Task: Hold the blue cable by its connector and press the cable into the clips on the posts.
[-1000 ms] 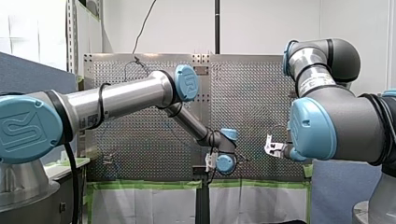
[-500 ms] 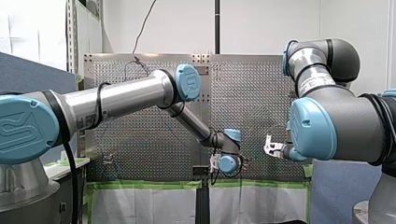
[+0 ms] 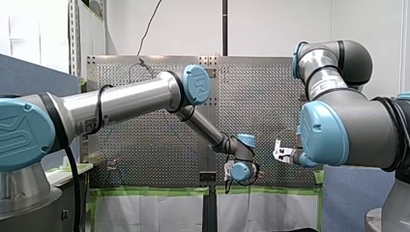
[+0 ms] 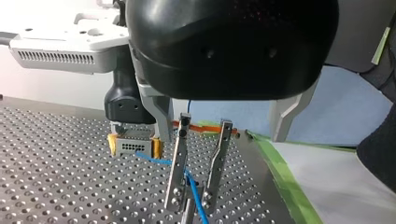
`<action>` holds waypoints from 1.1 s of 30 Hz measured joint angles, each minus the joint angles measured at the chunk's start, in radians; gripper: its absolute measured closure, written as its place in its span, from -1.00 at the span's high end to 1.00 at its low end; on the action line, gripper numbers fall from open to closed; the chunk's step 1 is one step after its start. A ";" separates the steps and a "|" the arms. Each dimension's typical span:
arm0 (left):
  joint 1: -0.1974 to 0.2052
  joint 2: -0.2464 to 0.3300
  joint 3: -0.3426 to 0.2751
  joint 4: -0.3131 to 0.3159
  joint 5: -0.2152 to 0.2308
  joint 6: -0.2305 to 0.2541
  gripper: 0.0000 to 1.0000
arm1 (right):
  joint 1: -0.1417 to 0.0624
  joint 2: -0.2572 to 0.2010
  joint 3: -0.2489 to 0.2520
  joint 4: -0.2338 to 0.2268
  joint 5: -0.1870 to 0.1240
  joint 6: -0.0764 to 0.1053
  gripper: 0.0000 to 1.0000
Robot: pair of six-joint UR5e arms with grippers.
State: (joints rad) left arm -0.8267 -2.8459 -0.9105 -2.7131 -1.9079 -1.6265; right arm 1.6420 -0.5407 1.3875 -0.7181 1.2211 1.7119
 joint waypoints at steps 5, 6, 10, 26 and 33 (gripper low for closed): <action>-0.001 0.000 0.007 0.001 -0.007 0.000 1.00 | 0.000 0.000 0.000 0.000 0.000 0.000 -1.00; -0.001 0.000 0.008 0.001 -0.008 -0.001 1.00 | 0.000 0.000 0.000 0.000 0.000 0.000 -1.00; -0.004 0.000 0.013 0.002 -0.015 -0.005 1.00 | 0.001 0.000 0.000 0.000 0.000 0.000 -1.00; -0.008 0.001 0.001 0.000 -0.032 -0.017 1.00 | 0.000 0.000 0.000 0.000 0.000 0.002 -1.00; -0.021 0.037 -0.037 -0.008 -0.041 -0.007 1.00 | 0.000 0.000 0.000 0.003 -0.001 0.000 -1.00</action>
State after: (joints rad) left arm -0.8482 -2.8090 -0.9473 -2.7211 -1.9492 -1.6330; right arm 1.6422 -0.5403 1.3876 -0.7147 1.2199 1.7120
